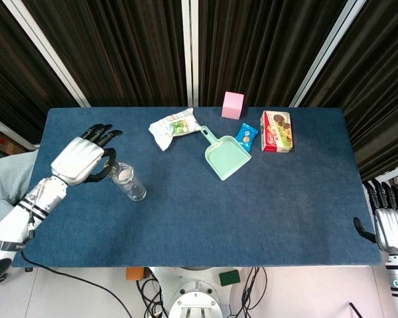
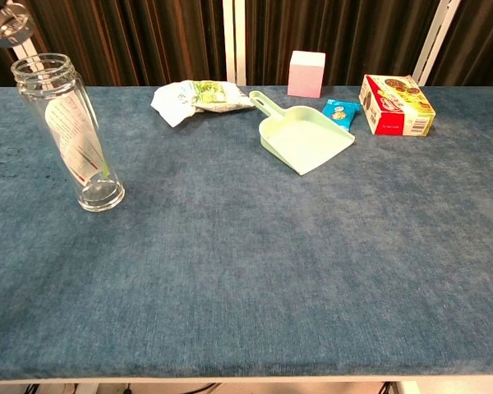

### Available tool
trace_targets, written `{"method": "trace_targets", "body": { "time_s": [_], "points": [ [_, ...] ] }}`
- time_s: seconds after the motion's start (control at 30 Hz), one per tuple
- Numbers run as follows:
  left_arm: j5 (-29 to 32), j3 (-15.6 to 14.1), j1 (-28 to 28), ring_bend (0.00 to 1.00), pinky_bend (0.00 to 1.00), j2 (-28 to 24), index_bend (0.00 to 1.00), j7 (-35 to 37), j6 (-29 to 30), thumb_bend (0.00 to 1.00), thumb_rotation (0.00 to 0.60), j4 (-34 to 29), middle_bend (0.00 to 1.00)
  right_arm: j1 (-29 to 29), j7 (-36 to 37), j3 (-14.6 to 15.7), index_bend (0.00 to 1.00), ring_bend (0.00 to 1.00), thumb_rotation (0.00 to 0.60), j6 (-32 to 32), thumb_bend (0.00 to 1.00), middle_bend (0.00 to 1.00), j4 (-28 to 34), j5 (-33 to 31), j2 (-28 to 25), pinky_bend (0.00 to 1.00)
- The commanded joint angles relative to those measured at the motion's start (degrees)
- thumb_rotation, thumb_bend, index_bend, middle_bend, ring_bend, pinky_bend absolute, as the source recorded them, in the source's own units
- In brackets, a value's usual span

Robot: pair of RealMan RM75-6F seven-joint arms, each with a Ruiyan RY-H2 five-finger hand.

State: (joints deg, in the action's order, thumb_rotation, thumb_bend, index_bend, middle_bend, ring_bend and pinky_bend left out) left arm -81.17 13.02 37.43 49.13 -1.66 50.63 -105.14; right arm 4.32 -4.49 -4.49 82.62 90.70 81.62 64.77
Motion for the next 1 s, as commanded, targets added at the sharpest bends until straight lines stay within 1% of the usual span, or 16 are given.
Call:
{"method": "trace_targets", "body": {
  "time_s": [0.03,0.27,0.47,0.67,1.0],
  "points": [
    [3.0,0.4,2.5,0.00,0.08,-0.4,0.67,-2.6,-3.1,0.40,0.600,-1.0,0.10,0.0,0.2,0.1,0.00,0.00,0.600,-0.1,0.32,0.00,-0.2,0.1,0.2,0.00],
    [7.1,0.0,5.7,0.00,0.08,-0.5,0.67,-6.0,-7.4,0.41,0.600,-1.1,0.09,-0.2,0.9,0.0,0.00,0.00,0.600,0.2,0.32,0.00,-0.8,0.0,0.2,0.00],
    [9.5,-0.8,7.3,0.00,0.08,-1.0,0.67,-6.5,-10.2,0.41,0.600,-0.9,0.09,-0.2,1.2,0.0,0.00,0.00,0.600,0.2,0.32,0.00,-1.1,0.0,0.3,0.00],
    [10.1,-1.3,8.0,0.00,0.08,-1.6,0.66,-6.0,-11.1,0.41,0.600,-0.9,0.09,-0.2,1.1,0.0,0.00,0.00,0.600,0.1,0.33,0.00,-1.1,0.0,0.3,0.00],
    [9.4,-2.0,8.8,0.00,0.07,-1.2,0.65,-3.8,-12.0,0.41,0.600,-0.3,0.09,0.0,0.9,-0.2,0.00,0.00,0.600,-0.3,0.33,0.00,-1.3,-0.4,0.6,0.00]
  ]
}}
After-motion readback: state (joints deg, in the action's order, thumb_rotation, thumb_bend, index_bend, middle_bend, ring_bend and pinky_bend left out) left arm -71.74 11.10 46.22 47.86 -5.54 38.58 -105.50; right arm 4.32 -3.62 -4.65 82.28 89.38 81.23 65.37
